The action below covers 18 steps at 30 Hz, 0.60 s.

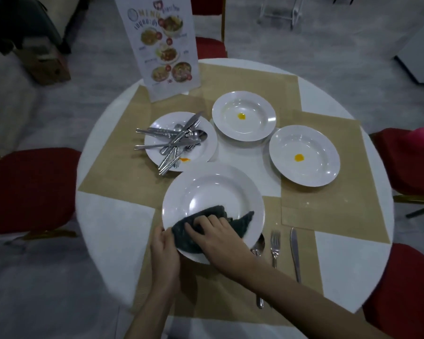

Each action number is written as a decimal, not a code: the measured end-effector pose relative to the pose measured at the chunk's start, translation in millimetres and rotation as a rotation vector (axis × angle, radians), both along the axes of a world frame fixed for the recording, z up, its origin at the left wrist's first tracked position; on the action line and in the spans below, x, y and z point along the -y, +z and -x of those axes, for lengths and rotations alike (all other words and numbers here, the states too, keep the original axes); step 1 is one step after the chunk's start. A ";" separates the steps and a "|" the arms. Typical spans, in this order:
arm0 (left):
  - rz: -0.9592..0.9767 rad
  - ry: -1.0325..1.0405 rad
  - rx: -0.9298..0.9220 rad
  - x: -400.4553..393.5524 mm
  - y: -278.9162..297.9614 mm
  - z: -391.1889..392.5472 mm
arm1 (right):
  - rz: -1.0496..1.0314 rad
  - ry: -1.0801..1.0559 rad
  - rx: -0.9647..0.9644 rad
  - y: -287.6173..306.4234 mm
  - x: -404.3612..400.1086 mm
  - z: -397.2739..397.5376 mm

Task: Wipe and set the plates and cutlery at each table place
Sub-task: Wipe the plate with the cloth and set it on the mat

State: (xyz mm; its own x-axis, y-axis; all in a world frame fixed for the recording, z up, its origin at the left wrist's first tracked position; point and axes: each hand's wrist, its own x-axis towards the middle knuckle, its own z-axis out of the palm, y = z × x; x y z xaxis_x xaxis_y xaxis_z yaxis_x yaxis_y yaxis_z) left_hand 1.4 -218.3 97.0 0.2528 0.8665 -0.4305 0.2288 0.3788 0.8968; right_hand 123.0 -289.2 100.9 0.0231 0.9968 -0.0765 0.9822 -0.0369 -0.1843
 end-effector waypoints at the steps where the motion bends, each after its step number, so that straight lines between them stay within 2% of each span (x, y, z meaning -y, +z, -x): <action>1: 0.003 -0.018 0.007 3.5 -0.3 -0.9 | -0.006 -0.008 0.014 -2.0 -3.2 1.1; 5: -0.024 -0.088 -0.007 8.4 -2.3 2.0 | -0.021 -0.002 0.113 -7.1 -1.1 -31.8; 11: -0.079 -0.110 -0.035 11.5 1.9 2.1 | 0.046 -0.279 0.295 4.2 14.3 -105.0; 15: -0.108 -0.053 -0.066 3.8 6.1 -9.4 | 0.114 -0.284 0.067 -4.5 33.0 -63.8; 18: -0.129 -0.043 -0.080 -2.7 4.0 -7.1 | 0.057 -0.307 -0.089 -9.5 46.1 -15.4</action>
